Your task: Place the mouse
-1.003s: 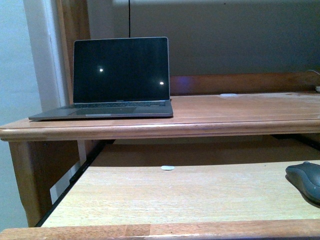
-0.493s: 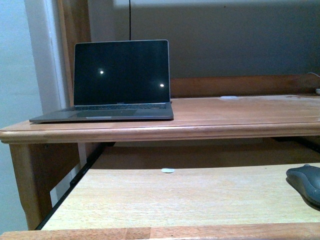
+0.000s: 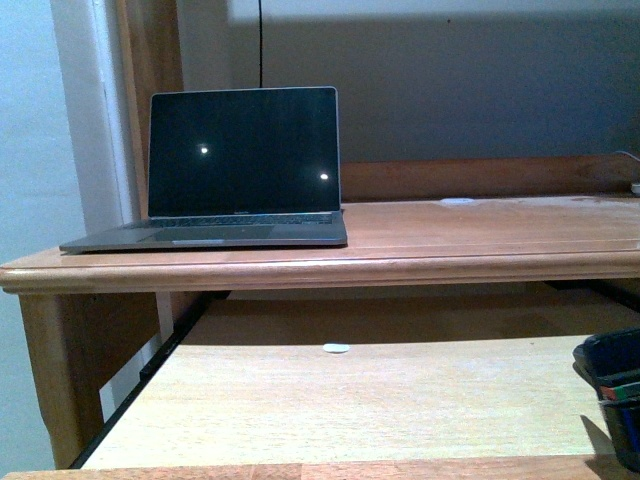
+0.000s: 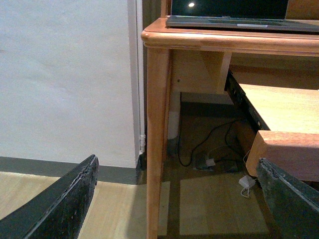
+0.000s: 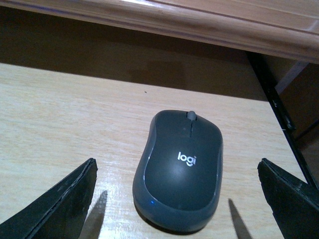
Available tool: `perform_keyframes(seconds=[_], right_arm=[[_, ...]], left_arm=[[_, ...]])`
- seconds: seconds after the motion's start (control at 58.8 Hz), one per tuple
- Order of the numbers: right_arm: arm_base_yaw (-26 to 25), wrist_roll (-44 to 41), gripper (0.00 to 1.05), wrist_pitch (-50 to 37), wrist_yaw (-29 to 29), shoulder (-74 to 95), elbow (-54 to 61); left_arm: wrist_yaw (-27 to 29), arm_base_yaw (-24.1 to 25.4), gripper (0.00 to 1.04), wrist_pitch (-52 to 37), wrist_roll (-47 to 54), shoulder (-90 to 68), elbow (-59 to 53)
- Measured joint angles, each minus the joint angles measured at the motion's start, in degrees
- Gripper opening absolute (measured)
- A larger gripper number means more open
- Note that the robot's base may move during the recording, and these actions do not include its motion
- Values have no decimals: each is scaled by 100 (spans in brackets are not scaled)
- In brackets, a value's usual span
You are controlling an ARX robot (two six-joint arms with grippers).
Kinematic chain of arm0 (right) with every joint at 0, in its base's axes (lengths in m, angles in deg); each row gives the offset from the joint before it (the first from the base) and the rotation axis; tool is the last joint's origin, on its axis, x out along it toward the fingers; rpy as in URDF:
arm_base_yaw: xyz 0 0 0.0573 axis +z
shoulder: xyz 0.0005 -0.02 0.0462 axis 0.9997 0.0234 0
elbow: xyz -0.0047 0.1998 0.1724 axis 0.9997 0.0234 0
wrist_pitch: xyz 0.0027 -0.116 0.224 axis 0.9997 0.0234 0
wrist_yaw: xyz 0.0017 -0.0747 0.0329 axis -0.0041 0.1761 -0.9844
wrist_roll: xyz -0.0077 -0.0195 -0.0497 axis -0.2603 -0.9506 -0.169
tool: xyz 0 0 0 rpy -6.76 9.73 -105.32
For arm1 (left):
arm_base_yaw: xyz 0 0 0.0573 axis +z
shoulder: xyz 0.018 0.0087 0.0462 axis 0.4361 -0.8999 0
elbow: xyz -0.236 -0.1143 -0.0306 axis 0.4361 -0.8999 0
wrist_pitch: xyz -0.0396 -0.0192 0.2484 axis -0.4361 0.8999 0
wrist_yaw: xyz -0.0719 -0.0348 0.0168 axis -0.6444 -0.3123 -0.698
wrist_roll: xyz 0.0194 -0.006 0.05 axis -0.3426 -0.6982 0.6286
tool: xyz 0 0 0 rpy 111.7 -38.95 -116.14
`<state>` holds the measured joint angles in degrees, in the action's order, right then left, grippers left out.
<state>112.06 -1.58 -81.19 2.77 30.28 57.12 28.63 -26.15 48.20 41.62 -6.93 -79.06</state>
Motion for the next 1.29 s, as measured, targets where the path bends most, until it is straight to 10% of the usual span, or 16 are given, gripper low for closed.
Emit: perform_keyframes(seconds=[0.425, 0.68, 1.292], right_arm=[[-313, 153, 96, 857, 223, 1084, -981], [-422, 619, 56, 1196, -63, 1064, -1082], [-833, 702, 55, 1572, -299, -186, -1578]], left_arm=[[0, 0, 97, 0, 0, 0, 0], [0, 0, 97, 0, 0, 0, 0], [0, 0, 97, 0, 0, 0, 0]])
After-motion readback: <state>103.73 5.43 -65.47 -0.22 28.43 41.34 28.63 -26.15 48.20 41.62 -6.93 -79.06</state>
